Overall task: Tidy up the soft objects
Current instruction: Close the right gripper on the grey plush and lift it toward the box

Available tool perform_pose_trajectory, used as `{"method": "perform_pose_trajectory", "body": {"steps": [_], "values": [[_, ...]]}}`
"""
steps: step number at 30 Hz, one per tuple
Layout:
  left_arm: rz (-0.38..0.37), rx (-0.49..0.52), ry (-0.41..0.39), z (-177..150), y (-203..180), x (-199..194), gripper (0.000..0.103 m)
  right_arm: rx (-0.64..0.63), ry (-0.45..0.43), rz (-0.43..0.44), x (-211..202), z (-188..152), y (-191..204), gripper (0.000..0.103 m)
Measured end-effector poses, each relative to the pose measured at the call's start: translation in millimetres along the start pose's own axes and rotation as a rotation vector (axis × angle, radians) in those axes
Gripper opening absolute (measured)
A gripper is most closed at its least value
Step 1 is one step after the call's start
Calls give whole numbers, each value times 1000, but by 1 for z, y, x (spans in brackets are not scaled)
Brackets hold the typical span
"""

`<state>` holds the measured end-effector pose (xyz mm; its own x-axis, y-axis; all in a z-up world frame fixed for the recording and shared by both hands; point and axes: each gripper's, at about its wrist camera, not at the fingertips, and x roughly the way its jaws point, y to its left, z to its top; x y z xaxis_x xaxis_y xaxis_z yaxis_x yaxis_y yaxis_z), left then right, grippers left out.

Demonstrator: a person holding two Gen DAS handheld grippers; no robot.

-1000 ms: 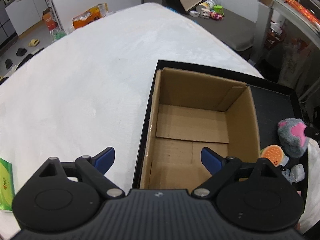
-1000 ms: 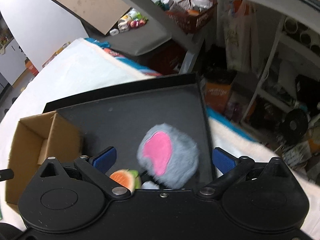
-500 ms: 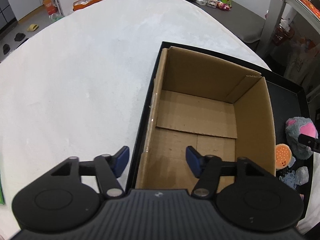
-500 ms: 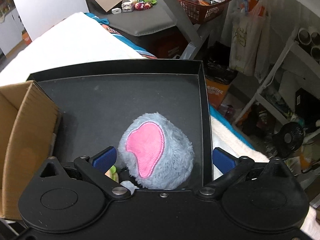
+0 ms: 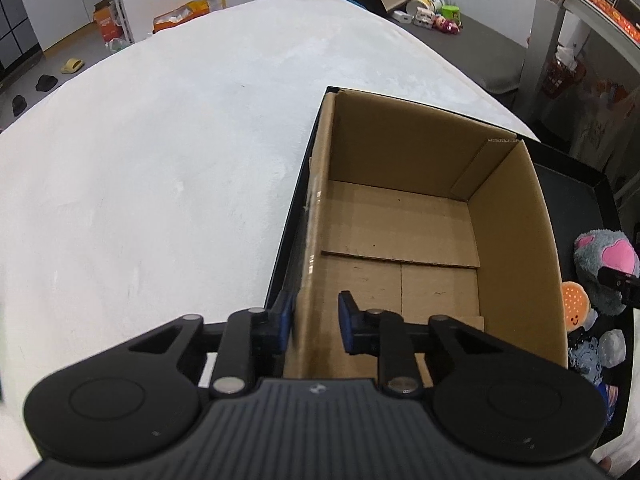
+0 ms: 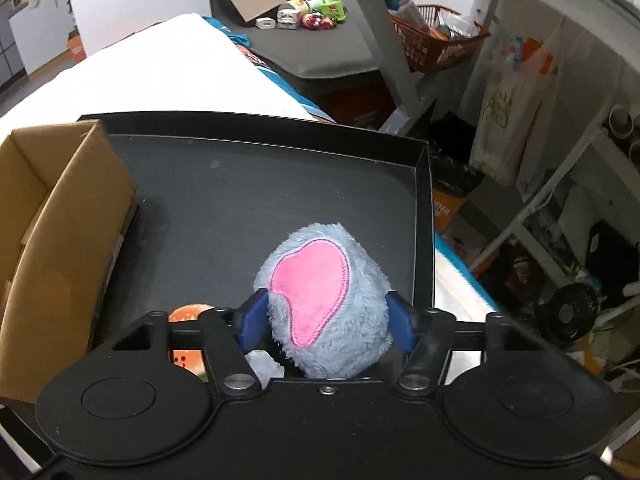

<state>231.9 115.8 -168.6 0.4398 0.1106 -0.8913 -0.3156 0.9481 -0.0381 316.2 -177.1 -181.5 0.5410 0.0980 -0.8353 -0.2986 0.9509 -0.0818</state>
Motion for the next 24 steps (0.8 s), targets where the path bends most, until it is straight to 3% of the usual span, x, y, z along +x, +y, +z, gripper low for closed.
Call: {"method": "perform_pose_trajectory", "body": {"steps": [5,14,24], "values": [[-27,-56,-33,-9,13,-5,12,-17,-15,-9,-13,-3,6,53],[-59,-48,-40,-12,15,-8,13,5,-54,-11,-41,0,12,53],[-100,-74,-41,-12,26,-4,13,-66,-123,-7,-82,12,43,53]]}}
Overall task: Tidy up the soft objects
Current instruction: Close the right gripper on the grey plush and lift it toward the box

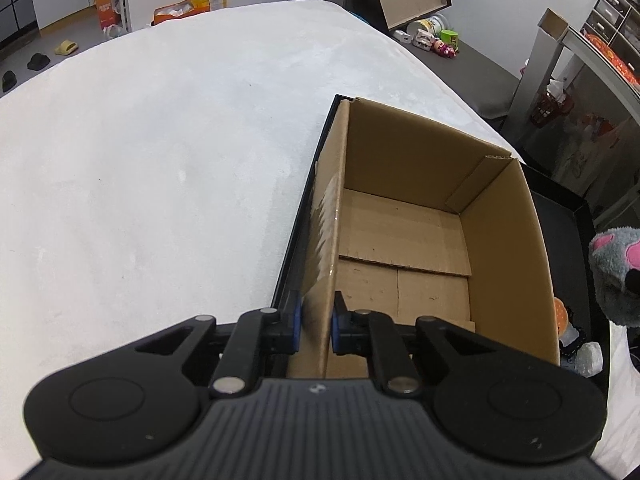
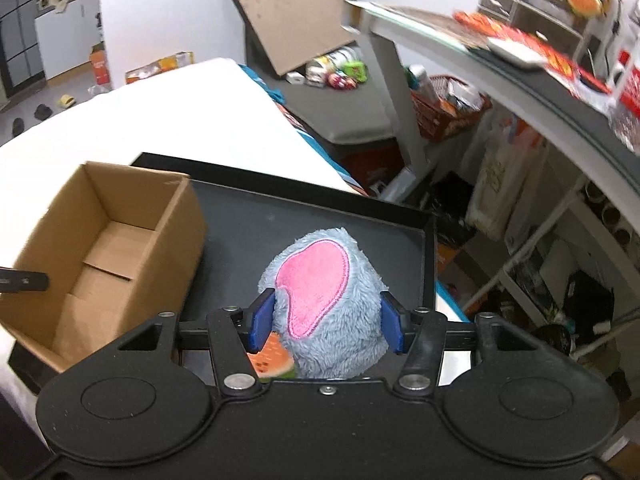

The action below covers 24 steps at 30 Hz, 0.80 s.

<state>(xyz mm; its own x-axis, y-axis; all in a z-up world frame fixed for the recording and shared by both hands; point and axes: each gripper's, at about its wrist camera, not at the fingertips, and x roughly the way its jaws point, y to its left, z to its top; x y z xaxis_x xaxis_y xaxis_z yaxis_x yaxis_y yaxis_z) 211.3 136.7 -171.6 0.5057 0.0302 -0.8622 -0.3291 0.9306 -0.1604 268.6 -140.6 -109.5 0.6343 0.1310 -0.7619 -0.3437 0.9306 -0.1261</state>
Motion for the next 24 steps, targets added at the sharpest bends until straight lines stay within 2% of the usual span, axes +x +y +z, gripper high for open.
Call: {"method": "perform_pose_trajectory", "body": {"steps": [11,15,24], "values": [[-36,-17,-14,1,4,1,15,-78,-39,2,-14,22,33,52],[-64,-54,-34,3,4,3,15,-100,-55,-4,-21,32,42,52],[-79,-86,-51,3,8,5,15,-178,-83,-12,-28,52,63,52]]}}
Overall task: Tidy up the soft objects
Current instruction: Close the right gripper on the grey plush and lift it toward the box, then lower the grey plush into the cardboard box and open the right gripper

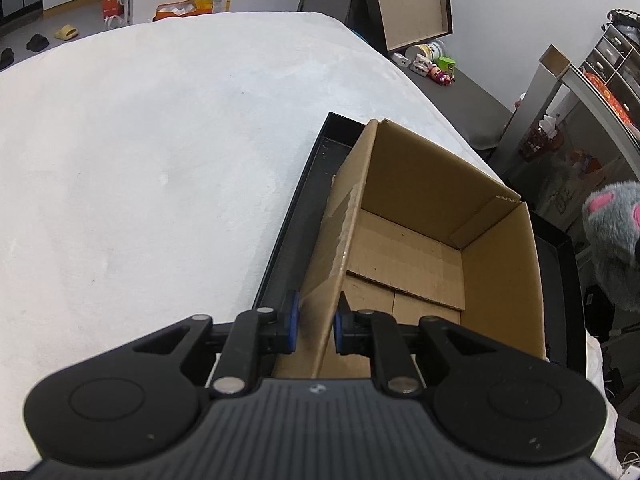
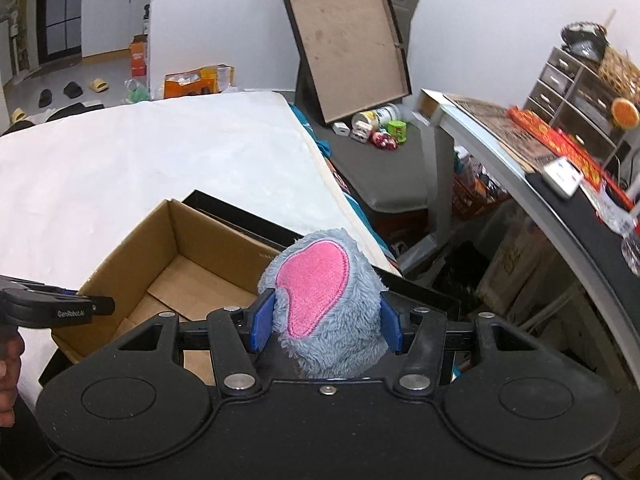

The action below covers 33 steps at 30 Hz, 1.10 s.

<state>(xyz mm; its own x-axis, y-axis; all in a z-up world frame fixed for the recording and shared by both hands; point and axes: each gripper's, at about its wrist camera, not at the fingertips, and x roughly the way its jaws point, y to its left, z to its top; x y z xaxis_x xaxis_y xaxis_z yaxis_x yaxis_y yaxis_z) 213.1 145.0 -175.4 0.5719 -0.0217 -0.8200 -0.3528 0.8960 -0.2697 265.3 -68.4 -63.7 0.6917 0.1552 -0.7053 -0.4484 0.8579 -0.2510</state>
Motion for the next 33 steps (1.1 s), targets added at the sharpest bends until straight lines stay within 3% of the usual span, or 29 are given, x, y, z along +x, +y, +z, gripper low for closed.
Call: {"method": "perform_pose_trajectory", "body": {"steps": [16,33], "values": [[26,19,-2,2,-4,-1,16,-173,-1,66,21,25,50,52],[19,41,1,2,-5,2,16,-183,140,186,56,21,83,53]]}}
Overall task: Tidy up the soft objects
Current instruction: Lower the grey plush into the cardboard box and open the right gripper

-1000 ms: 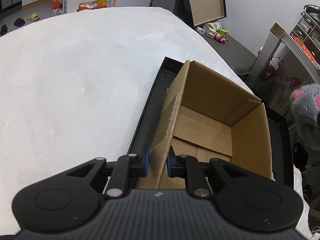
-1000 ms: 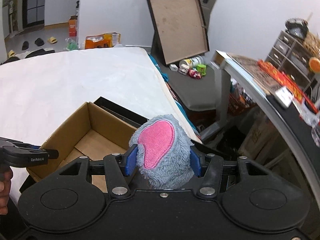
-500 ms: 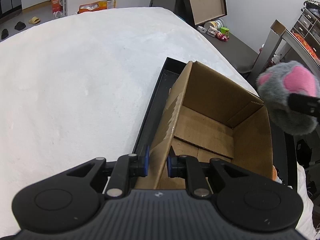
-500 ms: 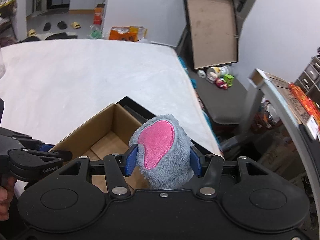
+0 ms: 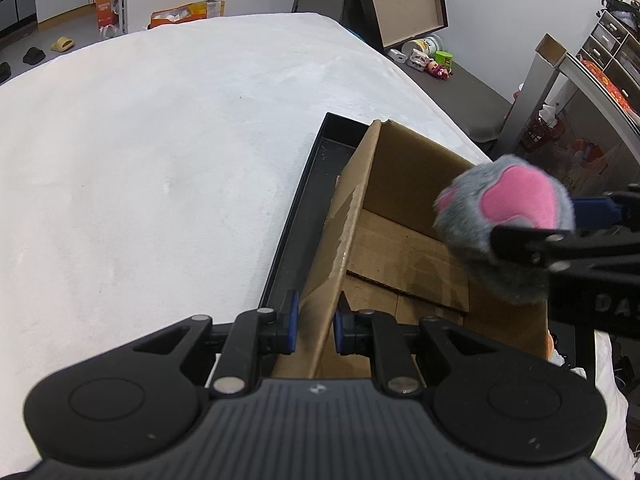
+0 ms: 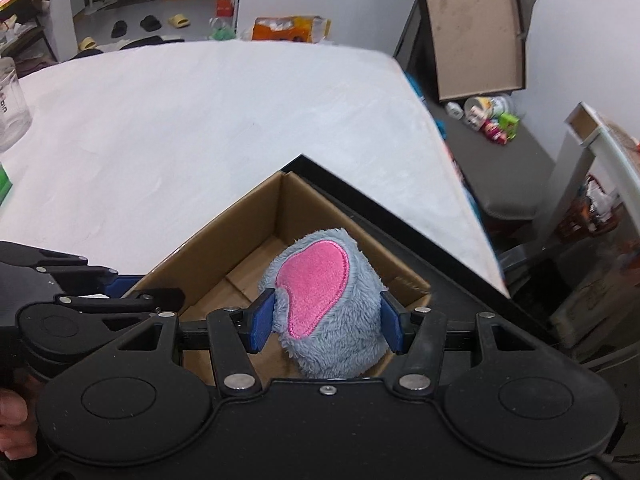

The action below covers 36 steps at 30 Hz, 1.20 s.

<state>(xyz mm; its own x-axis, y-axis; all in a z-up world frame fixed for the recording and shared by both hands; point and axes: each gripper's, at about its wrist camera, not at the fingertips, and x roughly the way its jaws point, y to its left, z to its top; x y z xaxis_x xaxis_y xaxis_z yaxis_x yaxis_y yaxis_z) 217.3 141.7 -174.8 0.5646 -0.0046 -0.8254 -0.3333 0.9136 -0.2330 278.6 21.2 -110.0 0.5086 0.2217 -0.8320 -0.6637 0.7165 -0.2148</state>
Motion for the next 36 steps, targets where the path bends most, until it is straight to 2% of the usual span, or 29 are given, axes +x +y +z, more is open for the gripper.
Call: {"method": "perform_pose_trajectory", "body": {"steps": [5,9,17,20,21,23,26,28,32,36], "values": [[-1,13,-1,-1,-2,0,16,-3,8,4,8,3,2,55],[-4,5,9,0,-1,4,16,-34,-14,-8,6,5,6,61],[-9,8,15,2,-1,4,16,30,-23,-10,-4,-5,-9,62],[-3,15,19,2,-3,3,18,66,-34,-16,-12,-10,-18,65],[0,16,22,3,-4,3,20,78,-39,-22,-15,-12,-21,67],[1,14,25,3,-5,3,33,105,-50,-31,-23,-18,-26,70],[-1,27,28,4,-9,0,48,138,-63,-28,-32,-29,-34,71],[23,42,17,3,-13,-4,56,160,-71,-32,-36,-36,-41,73],[36,44,17,2,-15,-12,66,224,-75,-34,-44,-56,-53,75],[51,60,26,-4,-21,-19,69,311,-66,-36,-48,-75,-62,78]]}}
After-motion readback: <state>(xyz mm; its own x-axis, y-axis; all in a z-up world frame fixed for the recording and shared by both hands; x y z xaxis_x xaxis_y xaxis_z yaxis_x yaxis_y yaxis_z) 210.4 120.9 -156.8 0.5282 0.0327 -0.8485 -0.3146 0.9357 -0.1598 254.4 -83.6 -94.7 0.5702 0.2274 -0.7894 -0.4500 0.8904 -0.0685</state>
